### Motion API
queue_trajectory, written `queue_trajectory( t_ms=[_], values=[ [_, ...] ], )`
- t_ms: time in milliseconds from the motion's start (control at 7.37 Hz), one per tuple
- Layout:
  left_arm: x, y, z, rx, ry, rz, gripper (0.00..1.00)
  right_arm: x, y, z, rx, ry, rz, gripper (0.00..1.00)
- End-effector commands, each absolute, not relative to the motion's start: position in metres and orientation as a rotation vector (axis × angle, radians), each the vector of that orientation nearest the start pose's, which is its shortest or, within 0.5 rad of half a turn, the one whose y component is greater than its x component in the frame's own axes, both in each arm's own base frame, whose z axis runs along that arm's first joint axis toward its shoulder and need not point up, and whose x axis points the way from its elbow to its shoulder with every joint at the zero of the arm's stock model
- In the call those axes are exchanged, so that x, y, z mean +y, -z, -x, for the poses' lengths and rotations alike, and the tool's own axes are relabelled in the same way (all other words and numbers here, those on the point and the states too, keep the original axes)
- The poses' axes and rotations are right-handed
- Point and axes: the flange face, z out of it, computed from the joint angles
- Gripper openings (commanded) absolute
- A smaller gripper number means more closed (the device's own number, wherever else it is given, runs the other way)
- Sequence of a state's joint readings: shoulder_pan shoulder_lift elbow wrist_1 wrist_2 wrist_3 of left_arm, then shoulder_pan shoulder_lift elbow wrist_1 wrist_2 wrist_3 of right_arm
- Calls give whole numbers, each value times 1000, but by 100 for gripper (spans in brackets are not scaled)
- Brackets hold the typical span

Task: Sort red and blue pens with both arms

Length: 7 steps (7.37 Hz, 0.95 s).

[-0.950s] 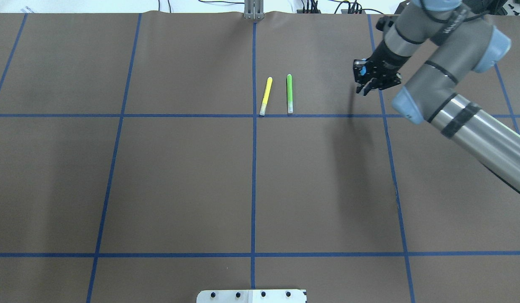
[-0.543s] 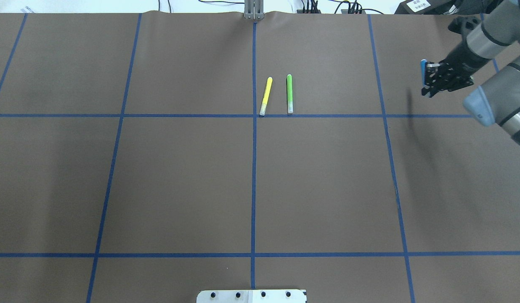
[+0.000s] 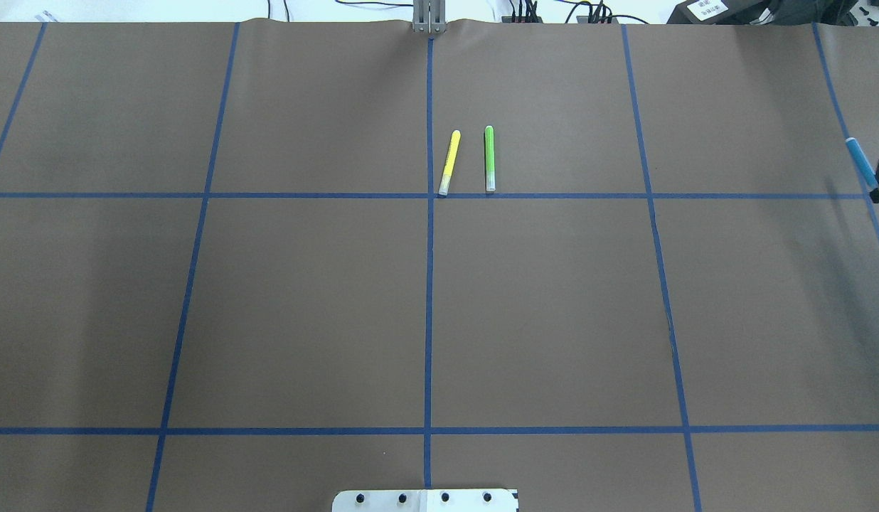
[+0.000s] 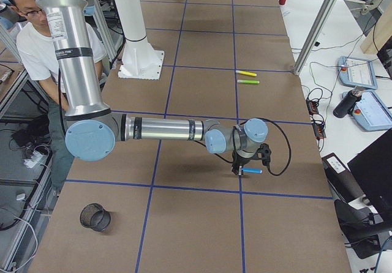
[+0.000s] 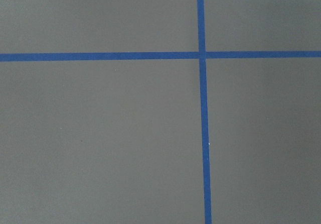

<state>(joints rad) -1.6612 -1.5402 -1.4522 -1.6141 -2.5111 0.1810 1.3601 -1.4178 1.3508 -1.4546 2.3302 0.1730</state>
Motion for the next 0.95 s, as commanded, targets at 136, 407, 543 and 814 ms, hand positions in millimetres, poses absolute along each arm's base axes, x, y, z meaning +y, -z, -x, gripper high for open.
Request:
queue_trajectory(
  t_ms=[136,407,543,814],
  values=[
    [-474,-705,77,952,-76,-29,100,-516,-685,-11,-665,171,301,0],
    [-509,-677,60,948,-128,-56,100,-478,-654,-19,-631,238,478,0],
    [-539,-650,33,946,-117,-42,100,-452,-665,-22,-656,280,546,0],
    [-565,-623,15,943,-144,-66,100,-420,-678,-25,-674,259,692,0]
  ],
)
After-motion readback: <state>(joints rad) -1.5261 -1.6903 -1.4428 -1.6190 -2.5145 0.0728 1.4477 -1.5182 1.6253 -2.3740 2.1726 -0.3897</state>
